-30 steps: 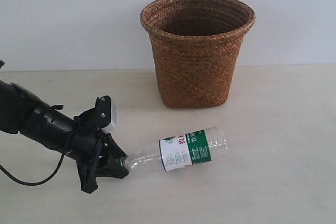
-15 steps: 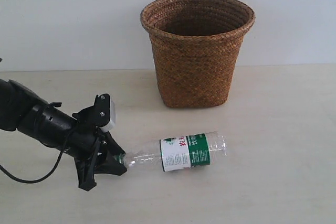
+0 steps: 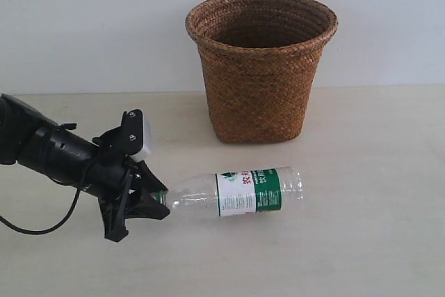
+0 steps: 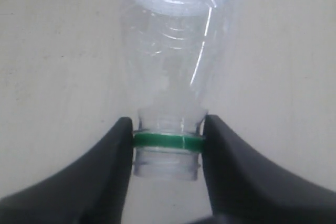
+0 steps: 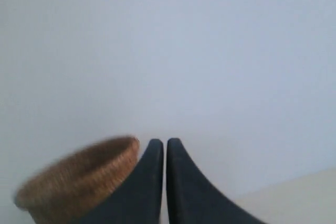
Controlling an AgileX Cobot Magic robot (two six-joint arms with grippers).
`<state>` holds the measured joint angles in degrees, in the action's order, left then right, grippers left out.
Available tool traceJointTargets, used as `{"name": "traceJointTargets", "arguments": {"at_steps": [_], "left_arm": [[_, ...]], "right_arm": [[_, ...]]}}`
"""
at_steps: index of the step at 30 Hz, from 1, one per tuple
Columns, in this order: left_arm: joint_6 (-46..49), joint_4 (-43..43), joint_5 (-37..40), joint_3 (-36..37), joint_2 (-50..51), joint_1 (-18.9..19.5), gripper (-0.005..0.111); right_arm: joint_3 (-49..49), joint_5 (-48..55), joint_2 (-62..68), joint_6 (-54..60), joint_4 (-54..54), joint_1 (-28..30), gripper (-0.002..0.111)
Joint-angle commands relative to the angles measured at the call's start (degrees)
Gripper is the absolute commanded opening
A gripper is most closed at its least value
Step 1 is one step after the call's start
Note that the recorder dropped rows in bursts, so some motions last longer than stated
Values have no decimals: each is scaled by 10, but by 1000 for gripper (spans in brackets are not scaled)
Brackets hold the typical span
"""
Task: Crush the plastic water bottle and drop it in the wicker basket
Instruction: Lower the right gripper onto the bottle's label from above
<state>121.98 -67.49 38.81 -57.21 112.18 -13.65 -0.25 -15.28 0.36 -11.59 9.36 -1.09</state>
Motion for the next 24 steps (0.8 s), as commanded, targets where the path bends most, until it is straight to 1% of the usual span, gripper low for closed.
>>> {"name": "traceJointTargets", "arguments": {"at_steps": [1,2,5,7,8,10,13,16,20,24], "left_arm": [[3,25,21,-2,2,-3,4],[3,25,21,-2,2,-3,4],[3,29,21,-2,2,-3,4],[3,37,19,-2,2,-3,4],[3,45,12,-2,2,-3,4],[3,59,10,-2,2,-3,4],[3,60,13,-2,2,-3,4],[3,58,12,-2,2,-3,4],[3,58,12,-2,2,-3,4],[3,58,12,-2,2,-3,4]], "right_arm": [[2,-81,-4,-226,-6,-1,0],[2,-95,-4,-227,-29,-1,0],[-13,-116,11,-234,-183,-1,0],[-35,-125,41,-276,-273,-1,0],[-45,-126,61,-292,-297,-1,0],[-65,-126,104,-294,-320,-1,0],[-89,-140,193,-296,-320,-1,0],[-113,-189,287,-306,-320,-1,0],[-158,-286,415,-310,-318,-1,0],[-232,-279,545,-337,-334,-1,0]]}}
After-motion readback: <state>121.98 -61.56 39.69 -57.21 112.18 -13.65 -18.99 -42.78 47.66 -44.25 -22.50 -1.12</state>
